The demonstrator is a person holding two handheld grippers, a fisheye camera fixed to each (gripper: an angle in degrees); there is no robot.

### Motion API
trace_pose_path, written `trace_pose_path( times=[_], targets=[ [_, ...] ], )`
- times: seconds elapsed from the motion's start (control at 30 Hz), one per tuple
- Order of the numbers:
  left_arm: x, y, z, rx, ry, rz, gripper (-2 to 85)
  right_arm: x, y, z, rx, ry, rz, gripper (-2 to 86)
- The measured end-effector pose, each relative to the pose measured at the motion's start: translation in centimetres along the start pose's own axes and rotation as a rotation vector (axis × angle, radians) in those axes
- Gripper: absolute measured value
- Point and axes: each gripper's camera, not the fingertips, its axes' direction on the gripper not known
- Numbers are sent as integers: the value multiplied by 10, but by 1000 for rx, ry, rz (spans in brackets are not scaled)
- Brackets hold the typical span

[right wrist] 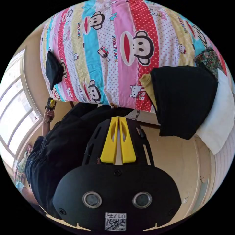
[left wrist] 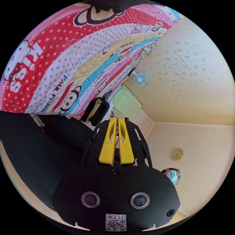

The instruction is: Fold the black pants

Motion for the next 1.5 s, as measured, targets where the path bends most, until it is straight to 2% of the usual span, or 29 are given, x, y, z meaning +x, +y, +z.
trace_pose_path(
  times=[0.1,0.2,0.3,0.43,0.57,0.63,0.7,0.8,0.87,0.97,1.03,1.1,1.23,1.4,1.5],
  targets=[
    [14,-3,-76,58,70,-18,-10,-90,-40,41,-47,-106,-116,5],
    [24,-5,-158,216,161,-26,-10,-177,-59,71,-51,-290,-273,4],
    [68,-16,-234,372,108,112,-8,-234,-57,93,-21,-461,-383,4],
    [146,-47,-297,463,-8,415,-5,-236,-55,116,55,-603,-222,4],
    [165,-74,-305,525,-31,416,10,-225,-72,119,249,-771,-80,6],
    [160,-86,-290,555,-41,366,33,-232,-92,120,299,-787,-61,9],
    [149,-100,-272,517,-92,310,39,-245,-121,123,311,-773,-43,13],
    [121,-122,-227,346,-254,228,52,-282,-187,130,275,-733,-79,24],
    [113,-122,-189,228,-261,310,31,-323,-239,132,266,-719,-135,45],
    [105,-100,-170,289,-212,382,5,-380,-293,123,275,-676,-212,109],
    [93,-88,-172,348,-67,382,-2,-415,-320,112,289,-585,-265,142],
    [89,-85,-171,352,-15,388,-4,-444,-343,102,308,-500,-302,160],
    [112,-83,-175,327,-69,431,4,-478,-393,102,316,-323,-298,170],
    [147,-92,-197,384,-211,461,59,-489,-433,153,159,-232,-273,169],
    [142,-125,-188,315,-193,406,63,-494,-429,168,228,-200,-247,159]
  ],
)
